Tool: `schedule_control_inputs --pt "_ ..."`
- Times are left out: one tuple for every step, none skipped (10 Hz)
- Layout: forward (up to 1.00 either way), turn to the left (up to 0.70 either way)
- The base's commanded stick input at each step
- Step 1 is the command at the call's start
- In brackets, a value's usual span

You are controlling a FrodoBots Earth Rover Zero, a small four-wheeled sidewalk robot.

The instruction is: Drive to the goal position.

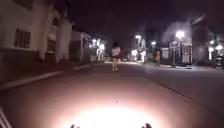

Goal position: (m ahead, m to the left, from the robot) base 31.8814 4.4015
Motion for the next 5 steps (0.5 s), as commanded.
schedule_control_inputs --pt "0.70 0.00" --pt "0.70 0.00" --pt "0.70 0.00" --pt "0.70 0.00" --pt "0.70 0.00"
